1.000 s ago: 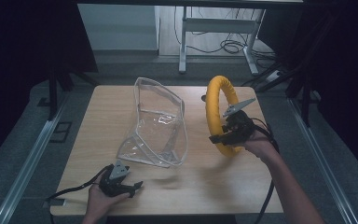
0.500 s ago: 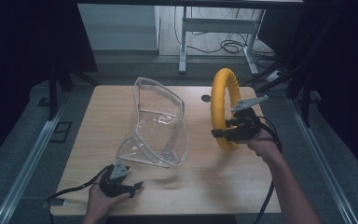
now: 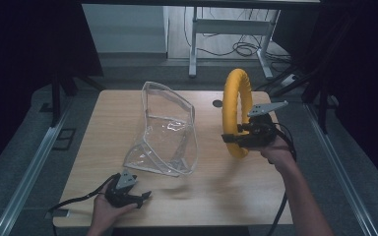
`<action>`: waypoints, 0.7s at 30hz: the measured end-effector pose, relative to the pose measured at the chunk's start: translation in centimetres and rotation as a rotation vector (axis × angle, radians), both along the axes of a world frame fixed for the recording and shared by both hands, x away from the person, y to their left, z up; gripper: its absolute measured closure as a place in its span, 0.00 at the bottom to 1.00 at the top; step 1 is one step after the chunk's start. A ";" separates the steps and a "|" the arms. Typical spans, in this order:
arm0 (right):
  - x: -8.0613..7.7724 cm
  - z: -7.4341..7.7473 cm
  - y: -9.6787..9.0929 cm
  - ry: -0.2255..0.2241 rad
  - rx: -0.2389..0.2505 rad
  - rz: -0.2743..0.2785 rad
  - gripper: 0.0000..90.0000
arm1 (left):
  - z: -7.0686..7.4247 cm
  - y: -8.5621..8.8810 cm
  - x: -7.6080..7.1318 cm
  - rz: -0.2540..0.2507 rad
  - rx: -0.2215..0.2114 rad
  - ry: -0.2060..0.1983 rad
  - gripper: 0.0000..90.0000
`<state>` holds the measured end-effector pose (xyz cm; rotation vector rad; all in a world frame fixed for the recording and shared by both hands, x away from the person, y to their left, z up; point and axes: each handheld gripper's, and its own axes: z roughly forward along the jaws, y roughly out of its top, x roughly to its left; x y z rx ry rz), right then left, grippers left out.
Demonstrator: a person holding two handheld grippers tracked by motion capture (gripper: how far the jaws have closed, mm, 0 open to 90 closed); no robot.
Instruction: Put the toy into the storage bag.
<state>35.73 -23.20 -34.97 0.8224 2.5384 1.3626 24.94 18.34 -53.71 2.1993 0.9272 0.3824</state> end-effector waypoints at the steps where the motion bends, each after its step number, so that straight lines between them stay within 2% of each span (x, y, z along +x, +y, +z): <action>1: 0.0 0.0 0.1 -0.002 0.004 0.002 0.57 | 0.0 0.0 0.0 0.000 0.000 0.000 0.23; 8: 0.0 0.1 0.2 -0.010 0.045 0.007 0.57 | 0.0 0.0 0.0 0.000 0.001 -0.001 0.23; 21: -0.6 1.2 0.1 -0.050 0.077 0.011 0.56 | 0.0 0.0 0.0 0.000 0.000 0.000 0.23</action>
